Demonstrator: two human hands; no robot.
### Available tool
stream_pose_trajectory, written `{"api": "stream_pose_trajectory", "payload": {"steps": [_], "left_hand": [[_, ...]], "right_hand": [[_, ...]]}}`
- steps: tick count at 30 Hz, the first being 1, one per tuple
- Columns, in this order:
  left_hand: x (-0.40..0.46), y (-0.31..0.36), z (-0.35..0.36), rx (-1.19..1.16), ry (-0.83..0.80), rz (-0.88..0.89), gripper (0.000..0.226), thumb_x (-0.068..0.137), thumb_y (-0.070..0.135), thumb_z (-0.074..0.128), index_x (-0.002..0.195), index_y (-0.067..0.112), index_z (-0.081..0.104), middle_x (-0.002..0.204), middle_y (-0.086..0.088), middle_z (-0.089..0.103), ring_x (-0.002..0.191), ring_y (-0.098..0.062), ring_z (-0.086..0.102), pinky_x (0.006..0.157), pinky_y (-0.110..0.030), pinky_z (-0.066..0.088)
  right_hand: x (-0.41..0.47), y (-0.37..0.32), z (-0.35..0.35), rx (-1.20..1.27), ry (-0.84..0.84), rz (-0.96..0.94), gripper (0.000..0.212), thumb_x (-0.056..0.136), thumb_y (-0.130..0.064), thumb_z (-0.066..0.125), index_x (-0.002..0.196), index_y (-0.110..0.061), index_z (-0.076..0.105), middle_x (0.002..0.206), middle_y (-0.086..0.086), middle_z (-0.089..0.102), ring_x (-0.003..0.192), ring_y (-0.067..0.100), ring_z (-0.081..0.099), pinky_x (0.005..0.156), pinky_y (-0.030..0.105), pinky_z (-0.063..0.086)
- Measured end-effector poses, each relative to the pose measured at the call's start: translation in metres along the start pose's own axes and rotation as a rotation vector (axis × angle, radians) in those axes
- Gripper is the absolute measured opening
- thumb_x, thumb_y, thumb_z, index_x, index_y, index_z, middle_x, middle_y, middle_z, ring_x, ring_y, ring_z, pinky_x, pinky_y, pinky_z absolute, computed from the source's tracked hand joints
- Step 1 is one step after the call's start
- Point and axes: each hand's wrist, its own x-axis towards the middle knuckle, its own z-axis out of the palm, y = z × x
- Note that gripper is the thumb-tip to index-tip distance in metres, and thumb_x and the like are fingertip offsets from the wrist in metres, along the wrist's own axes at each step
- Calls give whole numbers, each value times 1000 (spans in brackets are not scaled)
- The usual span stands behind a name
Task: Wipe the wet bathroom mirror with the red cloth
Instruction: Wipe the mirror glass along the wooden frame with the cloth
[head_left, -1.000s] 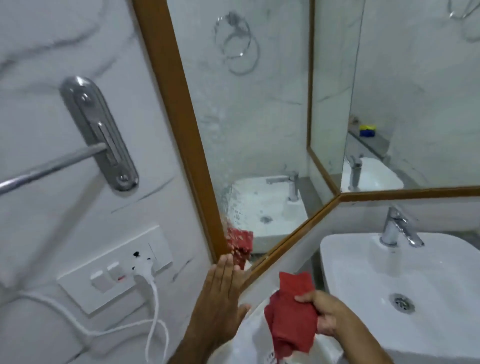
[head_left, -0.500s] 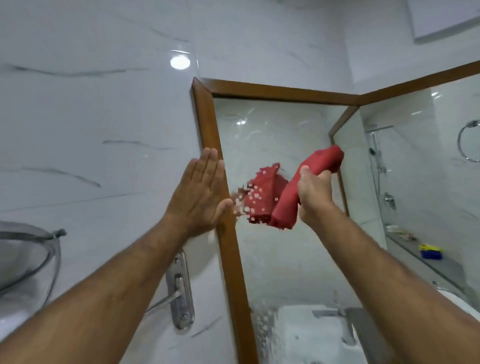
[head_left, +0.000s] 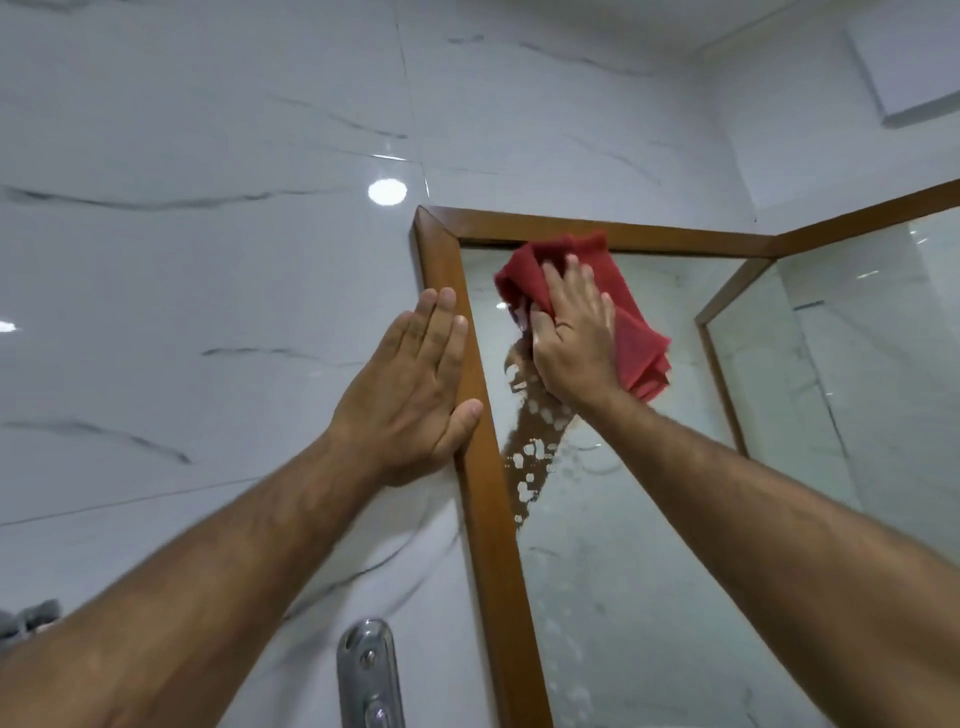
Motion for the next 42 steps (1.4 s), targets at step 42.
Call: {"api": "stream_pose_trajectory", "payload": {"steps": [42], "left_hand": [[-158, 157, 19, -311, -218, -150, 95, 77, 26, 53, 149, -15, 6, 154, -42, -6, 148, -48, -7, 123, -56, 3]], "right_hand": [[-242, 90, -11, -129, -241, -894, 64, 91, -27, 60, 147, -2, 44, 154, 24, 38, 147, 41, 30, 117, 59, 29]]}}
